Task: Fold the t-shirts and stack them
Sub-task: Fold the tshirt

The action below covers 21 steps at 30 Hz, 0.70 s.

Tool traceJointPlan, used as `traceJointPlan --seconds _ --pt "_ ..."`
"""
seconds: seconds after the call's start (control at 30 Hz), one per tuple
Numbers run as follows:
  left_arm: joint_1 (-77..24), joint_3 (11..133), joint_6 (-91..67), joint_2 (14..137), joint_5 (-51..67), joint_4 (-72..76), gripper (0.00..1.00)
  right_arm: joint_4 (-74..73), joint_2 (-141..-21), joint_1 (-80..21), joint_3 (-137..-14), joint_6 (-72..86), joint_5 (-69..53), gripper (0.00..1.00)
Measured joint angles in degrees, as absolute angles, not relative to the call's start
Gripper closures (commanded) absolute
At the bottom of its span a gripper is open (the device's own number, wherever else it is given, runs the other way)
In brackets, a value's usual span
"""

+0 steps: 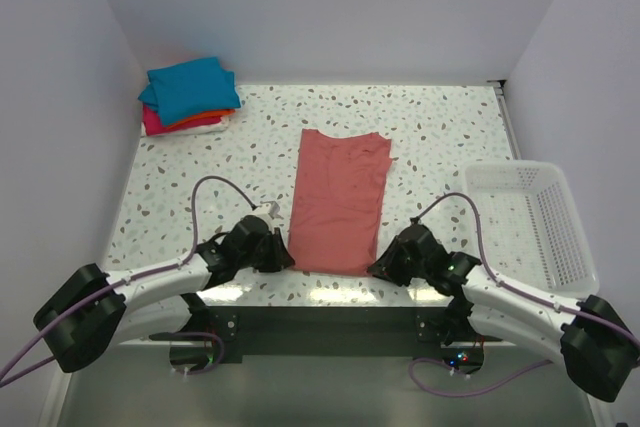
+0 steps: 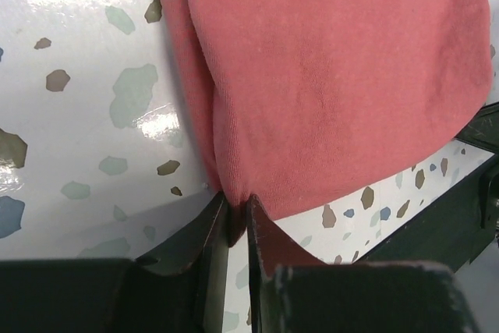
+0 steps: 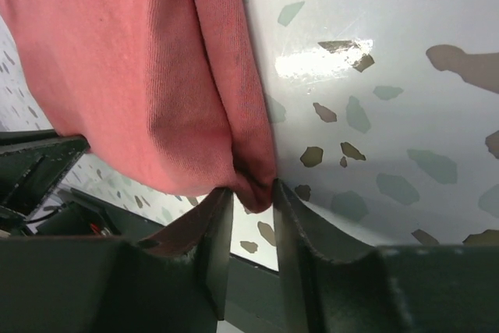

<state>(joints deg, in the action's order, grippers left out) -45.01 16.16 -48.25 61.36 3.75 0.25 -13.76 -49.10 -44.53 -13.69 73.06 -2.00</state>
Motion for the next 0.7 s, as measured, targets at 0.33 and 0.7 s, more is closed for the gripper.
traceJointPlan --seconds 0.33,0.7 --pt "-45.58 16.14 -48.42 60.10 4.78 -1.43 1.00 -14.39 -48.75 -45.80 -13.78 68.66 -1.80 1.00" --pt "-54.78 19.77 -50.61 45.19 0.60 -18.92 1.00 -25.76 -38.39 -60.05 -19.86 60.45 3.31 1.00"
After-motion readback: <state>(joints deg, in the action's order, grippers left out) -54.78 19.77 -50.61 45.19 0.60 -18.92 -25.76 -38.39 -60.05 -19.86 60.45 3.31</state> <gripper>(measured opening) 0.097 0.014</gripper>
